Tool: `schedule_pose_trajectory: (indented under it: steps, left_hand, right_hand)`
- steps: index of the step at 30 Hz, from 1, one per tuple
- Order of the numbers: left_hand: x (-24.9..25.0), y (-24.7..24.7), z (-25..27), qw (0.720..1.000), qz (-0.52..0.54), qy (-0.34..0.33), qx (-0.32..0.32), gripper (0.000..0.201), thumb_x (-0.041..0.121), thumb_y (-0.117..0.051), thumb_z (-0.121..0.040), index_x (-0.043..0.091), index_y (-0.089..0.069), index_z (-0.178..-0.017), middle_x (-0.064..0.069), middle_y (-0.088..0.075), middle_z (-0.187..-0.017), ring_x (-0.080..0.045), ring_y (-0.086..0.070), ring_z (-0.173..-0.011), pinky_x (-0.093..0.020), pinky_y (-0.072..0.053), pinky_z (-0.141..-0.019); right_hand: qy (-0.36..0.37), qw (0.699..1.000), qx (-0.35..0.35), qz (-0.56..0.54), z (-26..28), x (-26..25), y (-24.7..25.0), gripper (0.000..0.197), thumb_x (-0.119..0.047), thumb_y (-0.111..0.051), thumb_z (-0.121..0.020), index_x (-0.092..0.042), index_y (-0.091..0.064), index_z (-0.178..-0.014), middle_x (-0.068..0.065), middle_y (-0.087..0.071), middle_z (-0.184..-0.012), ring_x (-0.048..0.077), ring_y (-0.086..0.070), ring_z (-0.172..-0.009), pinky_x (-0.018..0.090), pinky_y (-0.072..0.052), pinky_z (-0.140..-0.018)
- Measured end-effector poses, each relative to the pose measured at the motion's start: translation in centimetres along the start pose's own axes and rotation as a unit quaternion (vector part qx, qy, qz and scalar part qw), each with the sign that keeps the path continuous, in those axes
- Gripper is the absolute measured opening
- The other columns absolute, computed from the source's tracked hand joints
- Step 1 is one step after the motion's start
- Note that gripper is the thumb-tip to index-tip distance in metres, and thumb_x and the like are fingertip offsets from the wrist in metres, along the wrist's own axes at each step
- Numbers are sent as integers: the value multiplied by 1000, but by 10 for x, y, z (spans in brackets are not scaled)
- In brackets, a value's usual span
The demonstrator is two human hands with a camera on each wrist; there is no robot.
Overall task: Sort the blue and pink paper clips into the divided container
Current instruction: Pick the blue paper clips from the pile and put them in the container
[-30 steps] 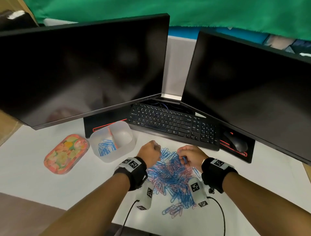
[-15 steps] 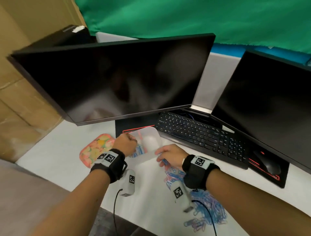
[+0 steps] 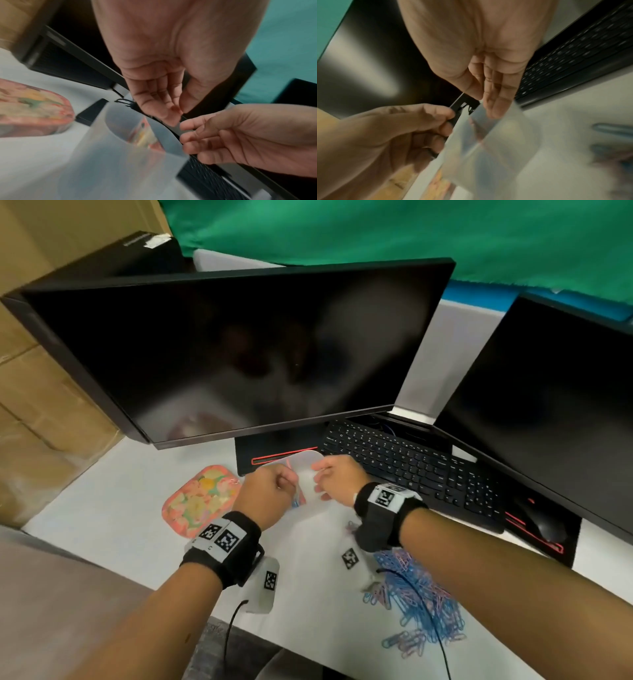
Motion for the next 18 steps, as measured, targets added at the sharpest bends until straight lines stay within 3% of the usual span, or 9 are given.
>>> schedule_pose_trajectory:
  steps: [3, 6, 9, 11, 14, 18]
  left_hand:
    - [18, -40, 10, 994, -32, -66, -87, 26, 7, -52, -83, 28, -66, -74, 6, -69, -76, -13, -62, -66, -21, -50, -70]
    - [30, -82, 22, 976, -82, -110, -168, 19, 13, -55, -83, 24, -70, -85, 7, -70, -81, -9, -59, -67, -18, -45, -68]
    - [36, -122, 34, 949, -135, -149, -242, 21, 13, -51, -83, 24, -68, -90, 5, -70, -88, -11, -60, -73, -20, -47, -70]
    - [39, -147, 45, 918, -184, -184, -298, 21, 15, -52, -85, 22, -67, -98, 3, -69, -98, -16, -62, -88, -23, -48, -78]
    - [42, -175, 63, 868, -247, -256, -346, 25, 18, -53, -87, 20, -63, -110, 0, -61, -112, -20, -56, -103, -26, -43, -85]
    - [39, -191, 79, 832, -279, -314, -363, 26, 19, -53, -86, 21, -63, -111, 2, -58, -113, -22, -58, -100, -27, -42, -81]
  right_hand:
    - [-1, 998, 39, 44, 22, 40, 39, 26, 0, -49, -88, -14, -67, -101, 4, -68, -95, 18, -68, -74, 22, -51, -55]
    - [-15, 991, 69, 110, 47, 89, 74, 30, -2, -43, -90, -18, -67, -93, -2, -66, -98, 15, -65, -86, 17, -48, -65]
    - [-27, 987, 68, 143, 75, 131, 88, 25, -6, -44, -90, -18, -65, -85, -1, -67, -85, 9, -60, -72, 15, -46, -62]
    - [-28, 982, 50, 178, 96, 154, 88, 21, -11, -46, -89, -20, -65, -86, -4, -63, -76, 8, -56, -64, 18, -46, -60]
    - [-5, 959, -24, 281, 126, 182, 73, 17, -21, -43, -90, -29, -56, -83, -10, -59, -81, 12, -56, -73, 25, -44, -68]
    - [50, 928, -87, 360, 163, 202, 49, 17, -32, -42, -94, -26, -55, -102, -9, -57, -99, 14, -54, -86, 24, -41, -74]
Point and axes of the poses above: each hand's wrist, its own z-axis away from the middle knuckle, its own y-axis out of the back of the hand, x = y × z, the point moved 7 cm from there along -z, towards the middle knuckle
